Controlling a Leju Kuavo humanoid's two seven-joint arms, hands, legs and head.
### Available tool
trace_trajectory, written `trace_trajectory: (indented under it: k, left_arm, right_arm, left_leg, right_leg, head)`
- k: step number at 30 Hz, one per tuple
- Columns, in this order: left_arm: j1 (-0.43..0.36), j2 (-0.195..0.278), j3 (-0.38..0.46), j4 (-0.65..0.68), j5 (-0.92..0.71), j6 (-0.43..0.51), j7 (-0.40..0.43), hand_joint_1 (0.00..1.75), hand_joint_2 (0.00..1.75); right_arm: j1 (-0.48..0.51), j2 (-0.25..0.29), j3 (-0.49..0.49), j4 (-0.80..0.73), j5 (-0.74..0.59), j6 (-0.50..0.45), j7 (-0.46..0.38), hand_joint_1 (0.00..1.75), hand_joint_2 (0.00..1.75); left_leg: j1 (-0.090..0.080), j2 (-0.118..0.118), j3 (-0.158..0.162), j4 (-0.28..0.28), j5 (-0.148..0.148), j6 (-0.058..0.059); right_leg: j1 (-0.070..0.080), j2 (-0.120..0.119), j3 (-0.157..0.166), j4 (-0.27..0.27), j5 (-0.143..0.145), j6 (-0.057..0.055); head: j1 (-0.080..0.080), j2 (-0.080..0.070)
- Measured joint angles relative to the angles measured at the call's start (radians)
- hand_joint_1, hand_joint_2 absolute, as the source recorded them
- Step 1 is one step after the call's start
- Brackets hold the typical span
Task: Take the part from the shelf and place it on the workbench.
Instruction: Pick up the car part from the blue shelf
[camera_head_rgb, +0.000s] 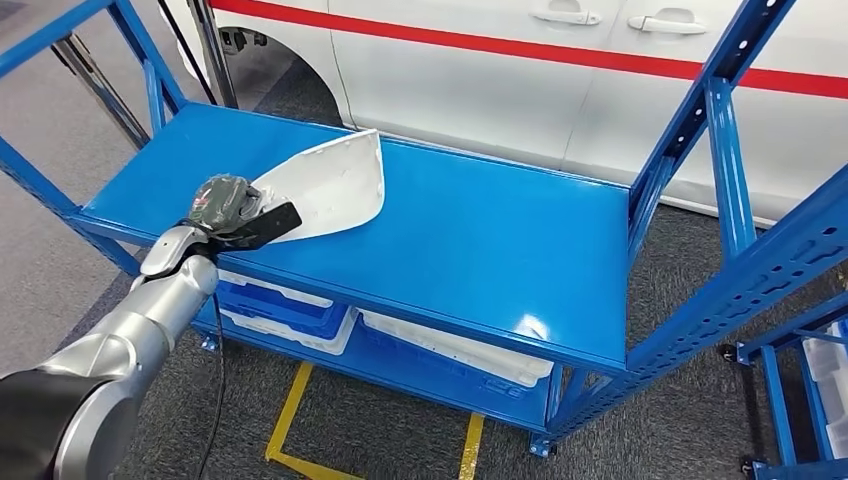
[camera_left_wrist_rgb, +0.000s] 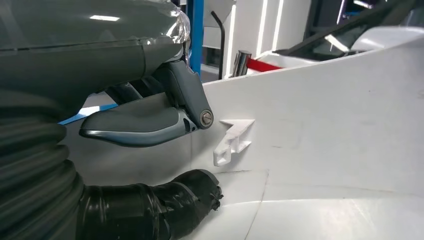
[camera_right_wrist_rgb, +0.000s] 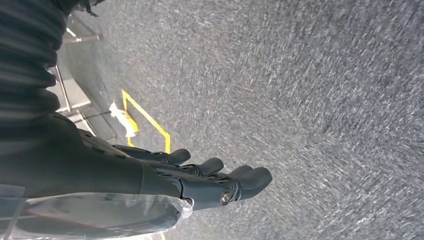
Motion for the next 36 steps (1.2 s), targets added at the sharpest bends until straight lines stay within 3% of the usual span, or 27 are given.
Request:
trace_trajectory:
  k: [3, 5, 7, 8, 9, 10, 11, 13, 14, 17, 19, 22, 23, 24, 25, 28, 29, 32, 33, 34, 36]
  left_arm:
    - [-0.002, -0.006, 0.025, -0.005, 0.033, 0.052, -0.021, 1.75, 1.75]
    - [-0.007, -0.01, 0.052, -0.015, 0.06, 0.09, -0.041, 1.75, 1.75]
    - [-0.011, -0.015, 0.084, -0.03, 0.092, 0.131, -0.065, 1.75, 1.75]
    - [-0.012, -0.019, 0.098, -0.037, 0.104, 0.146, -0.076, 1.75, 1.75]
    - [-0.012, -0.024, 0.109, -0.046, 0.113, 0.156, -0.086, 1.75, 1.75]
    - [-0.012, -0.029, 0.117, -0.056, 0.12, 0.162, -0.096, 1.75, 1.75]
    - [-0.014, -0.036, 0.125, -0.068, 0.128, 0.167, -0.107, 1.75, 1.75]
    - [-0.022, -0.052, 0.139, -0.098, 0.143, 0.175, -0.129, 1.75, 1.75]
    - [-0.026, -0.061, 0.145, -0.115, 0.151, 0.179, -0.139, 1.75, 1.75]
    - [-0.029, -0.094, 0.155, -0.166, 0.172, 0.183, -0.153, 1.75, 1.75]
    - [-0.031, -0.123, 0.155, -0.204, 0.184, 0.18, -0.155, 1.75, 1.75]
    - [-0.03, -0.162, 0.155, -0.251, 0.194, 0.175, -0.156, 1.75, 1.75]
    - [-0.026, -0.171, 0.155, -0.264, 0.198, 0.173, -0.156, 1.75, 1.75]
    - [-0.021, -0.18, 0.155, -0.276, 0.203, 0.171, -0.157, 1.75, 1.75]
    - [-0.017, -0.188, 0.155, -0.289, 0.206, 0.169, -0.158, 1.75, 1.75]
    - [-0.011, -0.205, 0.154, -0.326, 0.214, 0.165, -0.163, 1.75, 1.75]
    - [-0.01, -0.21, 0.153, -0.337, 0.216, 0.164, -0.164, 1.75, 1.75]
    - [0.003, -0.218, 0.148, -0.363, 0.222, 0.162, -0.166, 1.75, 1.75]
    - [0.01, -0.219, 0.147, -0.372, 0.225, 0.161, -0.166, 1.75, 1.75]
    - [0.016, -0.22, 0.146, -0.38, 0.227, 0.161, -0.165, 1.75, 1.75]
    - [0.026, -0.22, 0.143, -0.397, 0.234, 0.16, -0.162, 1.75, 1.75]
  right_arm:
    - [-0.001, 0.003, 0.0, 0.0, 0.005, 0.0, 0.001, 0.0, 1.75]
    - [-0.002, 0.005, 0.0, 0.0, 0.011, -0.001, 0.003, 0.0, 1.75]
    - [-0.002, 0.005, 0.0, 0.0, 0.017, -0.001, 0.005, 0.0, 1.75]
    - [-0.002, 0.006, 0.0, 0.0, 0.019, -0.001, 0.006, 0.0, 1.75]
    - [-0.003, 0.006, 0.0, 0.0, 0.02, -0.001, 0.006, 0.0, 1.75]
    - [-0.003, 0.007, 0.0, 0.0, 0.021, -0.001, 0.007, 0.0, 1.75]
    - [-0.004, 0.009, 0.0, 0.0, 0.022, -0.001, 0.007, 0.0, 1.75]
    - [-0.005, 0.013, 0.0, 0.0, 0.024, -0.001, 0.007, 0.0, 1.75]
    - [-0.006, 0.014, 0.0, 0.0, 0.026, -0.001, 0.008, 0.0, 1.75]
    - [-0.007, 0.018, 0.0, 0.0, 0.028, -0.001, 0.011, 0.0, 1.75]
    - [-0.007, 0.02, -0.001, 0.0, 0.028, -0.002, 0.012, 0.0, 1.75]
    - [-0.007, 0.021, -0.002, 0.0, 0.027, -0.002, 0.013, 0.0, 1.75]
    - [-0.007, 0.021, -0.002, 0.0, 0.026, -0.002, 0.013, 0.0, 1.75]
    - [-0.007, 0.022, -0.003, 0.0, 0.026, -0.002, 0.013, 0.0, 1.75]
    - [-0.007, 0.022, -0.004, 0.0, 0.025, -0.003, 0.014, 0.0, 1.75]
    - [-0.009, 0.022, -0.008, 0.0, 0.022, -0.005, 0.015, 0.0, 1.75]
    - [-0.009, 0.023, -0.009, 0.0, 0.021, -0.006, 0.016, 0.0, 1.75]
    - [-0.01, 0.025, -0.013, 0.0, 0.021, -0.007, 0.018, 0.0, 1.75]
    - [-0.011, 0.026, -0.014, 0.0, 0.022, -0.007, 0.018, 0.0, 1.75]
    - [-0.011, 0.027, -0.016, 0.0, 0.022, -0.008, 0.018, 0.0, 1.75]
    - [-0.011, 0.028, -0.018, 0.0, 0.022, -0.009, 0.018, 0.0, 1.75]
  left_leg:
    - [0.003, 0.0, -0.009, 0.017, -0.015, -0.013]
    - [0.007, 0.001, -0.046, 0.099, -0.065, -0.021]
    - [0.01, 0.001, -0.105, 0.223, -0.117, -0.027]
    - [0.011, 0.001, -0.124, 0.261, -0.122, -0.029]
    - [0.011, 0.001, -0.127, 0.263, -0.109, -0.029]
    - [0.012, 0.001, -0.112, 0.228, -0.08, -0.028]
    - [0.012, 0.001, -0.081, 0.162, -0.042, -0.025]
    - [0.009, -0.001, -0.023, 0.041, 0.004, -0.017]
    - [0.006, -0.002, -0.008, 0.009, 0.012, -0.014]
    - [0.003, -0.001, -0.007, -0.009, 0.02, 0.0]
    - [0.007, 0.002, -0.007, -0.025, 0.034, 0.017]
    - [0.004, 0.003, -0.018, -0.031, 0.048, 0.031]
    - [0.003, 0.003, -0.024, -0.03, 0.052, 0.031]
    - [0.001, 0.004, -0.031, -0.027, 0.057, 0.031]
    - [0.001, 0.004, -0.039, -0.024, 0.061, 0.029]
    - [-0.001, 0.003, -0.062, -0.009, 0.072, 0.019]
    - [-0.002, 0.003, -0.067, -0.005, 0.076, 0.013]
    - [-0.001, 0.001, -0.076, -0.004, 0.092, -0.003]
    - [0.001, 0.0, -0.082, 0.002, 0.083, -0.009]
    - [0.003, 0.0, -0.092, 0.022, 0.057, -0.014]
    - [0.007, 0.0, -0.12, 0.119, -0.037, -0.024]
  right_leg:
    - [-0.002, 0.001, 0.0, -0.007, 0.006, -0.018]
    - [-0.005, 0.001, 0.001, -0.011, 0.009, -0.026]
    - [-0.004, 0.001, 0.001, -0.011, 0.009, -0.029]
    - [-0.003, 0.002, 0.001, -0.011, 0.008, -0.029]
    - [-0.003, 0.001, 0.002, -0.011, 0.008, -0.029]
    - [-0.003, 0.001, 0.004, -0.011, 0.008, -0.029]
    - [-0.003, 0.001, 0.005, -0.01, 0.008, -0.029]
    - [-0.001, 0.001, 0.004, -0.009, 0.01, -0.023]
    - [-0.001, 0.001, 0.002, -0.01, 0.012, -0.019]
    - [-0.002, 0.001, -0.001, -0.014, 0.018, -0.001]
    - [-0.001, 0.001, -0.012, 0.02, -0.02, 0.008]
    - [-0.002, 0.0, -0.067, 0.186, -0.132, 0.014]
    - [-0.003, 0.0, -0.077, 0.227, -0.149, 0.015]
    - [-0.004, 0.0, -0.071, 0.238, -0.148, 0.017]
    - [-0.005, 0.0, -0.047, 0.211, -0.131, 0.018]
    - [-0.007, 0.002, 0.066, 0.036, -0.073, 0.015]
    - [-0.006, 0.004, 0.082, 0.002, -0.065, 0.013]
    - [-0.002, 0.007, 0.075, -0.012, -0.048, -0.003]
    - [-0.003, 0.006, 0.069, -0.014, -0.039, -0.01]
    - [-0.004, 0.004, 0.06, -0.017, -0.029, -0.018]
    - [-0.005, 0.001, 0.037, -0.019, -0.008, -0.027]
  head:
    - [-0.001, 0.0]
    - [-0.001, 0.0]
    - [-0.001, 0.0]
    - [-0.001, 0.0]
    - [-0.001, 0.0]
    - [-0.001, 0.0]
    - [-0.001, 0.0]
    - [-0.001, 0.0]
    - [-0.001, 0.0]
    - [-0.001, 0.0]
    - [0.0, 0.0]
    - [0.0, 0.0]
    - [0.0, 0.0]
    - [0.0, 0.0]
    - [0.0, 0.0]
    - [0.0, 0.0]
    - [0.0, 0.0]
    - [0.0, 0.0]
    - [0.0, 0.0]
    - [-0.001, 0.0]
    - [-0.003, 0.0]
